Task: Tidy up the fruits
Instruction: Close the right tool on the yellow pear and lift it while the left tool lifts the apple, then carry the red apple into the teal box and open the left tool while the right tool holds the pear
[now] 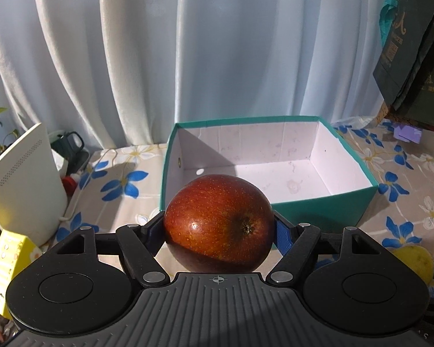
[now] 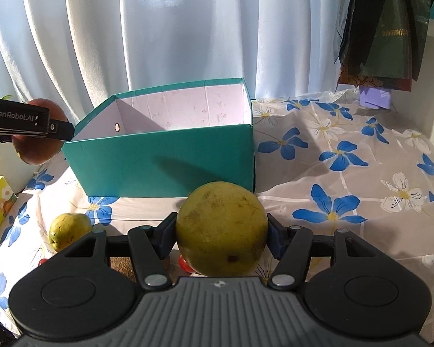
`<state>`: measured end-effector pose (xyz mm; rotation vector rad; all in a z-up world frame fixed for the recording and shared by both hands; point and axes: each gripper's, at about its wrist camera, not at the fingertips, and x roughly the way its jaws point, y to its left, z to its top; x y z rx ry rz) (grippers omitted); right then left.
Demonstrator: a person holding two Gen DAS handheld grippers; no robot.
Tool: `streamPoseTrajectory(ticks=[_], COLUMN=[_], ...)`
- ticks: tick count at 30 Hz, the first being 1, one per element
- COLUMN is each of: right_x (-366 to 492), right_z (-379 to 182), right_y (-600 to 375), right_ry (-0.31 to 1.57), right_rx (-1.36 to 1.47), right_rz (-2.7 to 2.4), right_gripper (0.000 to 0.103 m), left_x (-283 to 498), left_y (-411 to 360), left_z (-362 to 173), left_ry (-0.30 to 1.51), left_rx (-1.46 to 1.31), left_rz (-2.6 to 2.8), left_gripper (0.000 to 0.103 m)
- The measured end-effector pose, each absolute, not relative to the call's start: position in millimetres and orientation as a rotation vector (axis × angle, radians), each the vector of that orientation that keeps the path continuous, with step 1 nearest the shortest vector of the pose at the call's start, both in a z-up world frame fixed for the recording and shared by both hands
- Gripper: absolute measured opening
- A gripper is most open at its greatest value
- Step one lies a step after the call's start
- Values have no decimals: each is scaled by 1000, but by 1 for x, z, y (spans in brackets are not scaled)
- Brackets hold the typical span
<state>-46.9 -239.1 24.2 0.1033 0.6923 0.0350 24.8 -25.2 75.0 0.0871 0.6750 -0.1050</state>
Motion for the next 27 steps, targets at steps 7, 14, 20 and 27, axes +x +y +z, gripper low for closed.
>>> streamPoseTrajectory(ticks=[7,14,20,27], right_x=[-46,-43,-40,-37], right_z=[31,32,32,31], right_y=[-240,-241,-244,-250], right_ry=[647,631,627,627], right_rx=[91,111,121,131], right_rz=[48,59,58,45], right_gripper=[61,61,61,61], left_x=[44,68,100,152], left_y=[-36,-48,-58,-65], left_z=[83,82,70,38], left_ry=[653,662,702,802], left_rx=[104,106,100,69], left_rz=[-78,-81,-81,-72], left_gripper=[78,78,78,78])
